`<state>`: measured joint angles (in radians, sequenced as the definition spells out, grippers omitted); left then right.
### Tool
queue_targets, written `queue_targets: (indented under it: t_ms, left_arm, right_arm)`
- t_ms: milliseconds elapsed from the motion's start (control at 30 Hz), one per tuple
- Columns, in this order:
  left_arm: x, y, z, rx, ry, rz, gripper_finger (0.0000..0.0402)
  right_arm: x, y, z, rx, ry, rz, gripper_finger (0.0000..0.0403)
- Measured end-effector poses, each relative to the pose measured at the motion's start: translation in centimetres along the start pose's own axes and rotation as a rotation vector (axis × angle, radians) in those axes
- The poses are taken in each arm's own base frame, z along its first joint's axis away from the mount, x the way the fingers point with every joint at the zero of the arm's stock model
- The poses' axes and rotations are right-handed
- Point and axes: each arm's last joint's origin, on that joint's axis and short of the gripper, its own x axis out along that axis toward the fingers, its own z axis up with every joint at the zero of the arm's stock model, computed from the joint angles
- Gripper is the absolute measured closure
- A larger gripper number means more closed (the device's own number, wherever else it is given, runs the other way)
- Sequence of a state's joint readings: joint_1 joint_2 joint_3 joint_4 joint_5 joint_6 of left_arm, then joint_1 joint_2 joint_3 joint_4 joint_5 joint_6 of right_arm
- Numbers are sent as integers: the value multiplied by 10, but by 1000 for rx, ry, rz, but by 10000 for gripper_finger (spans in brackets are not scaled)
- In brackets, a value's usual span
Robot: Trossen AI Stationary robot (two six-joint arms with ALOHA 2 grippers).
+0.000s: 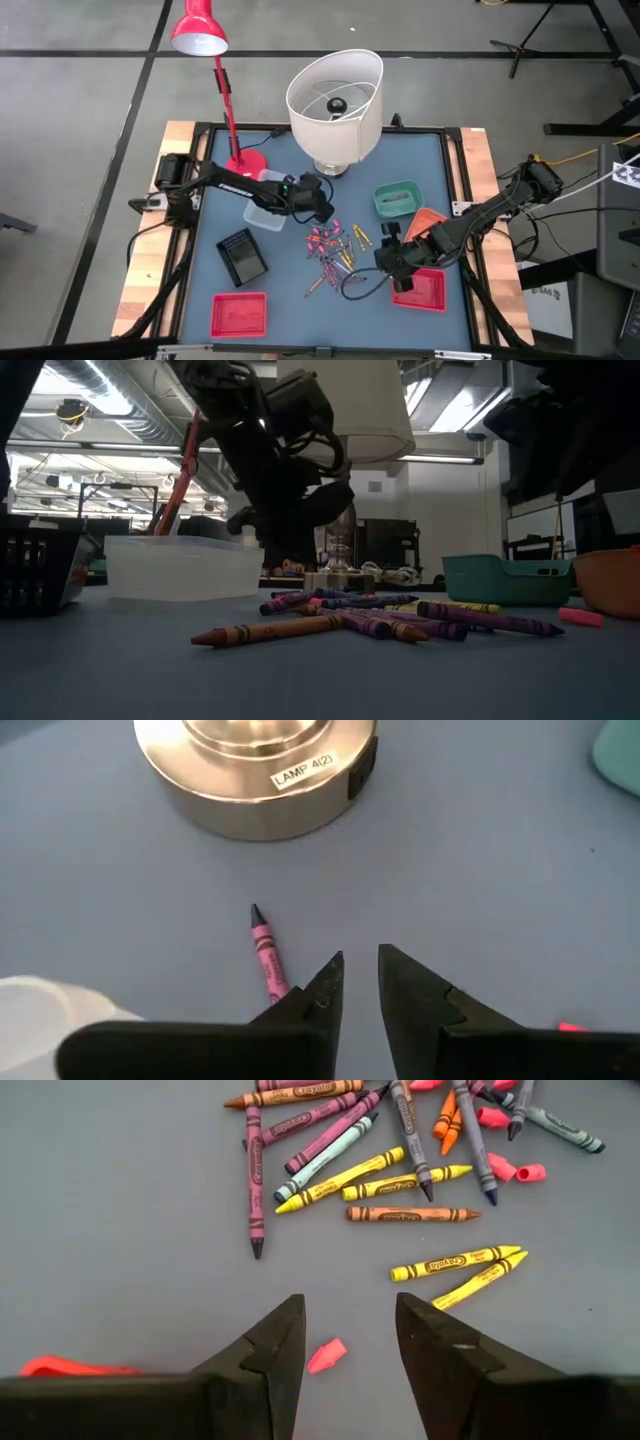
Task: Sort crayons
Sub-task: Put the violet crayon into the green bin
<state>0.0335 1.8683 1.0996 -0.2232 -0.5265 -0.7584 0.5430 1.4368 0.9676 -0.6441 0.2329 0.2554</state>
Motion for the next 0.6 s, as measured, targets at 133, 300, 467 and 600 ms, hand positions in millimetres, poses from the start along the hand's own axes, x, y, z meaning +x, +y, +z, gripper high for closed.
queue_targets:
  t_ms: [133,300,467,600]
  left_arm:
    - [4,1,1,46,17,-14,320]
    - [4,1,0,220,36,-45,285]
    - [6,5,0,317,93,-76,272]
    - [9,10,3,366,109,-77,271]
  right_arm:
    - [0,0,0,0,0,0,247]
    - [0,0,0,0,0,-1,247]
    - [0,0,0,0,0,-2,247]
    - [0,0,0,0,-1,-3,247]
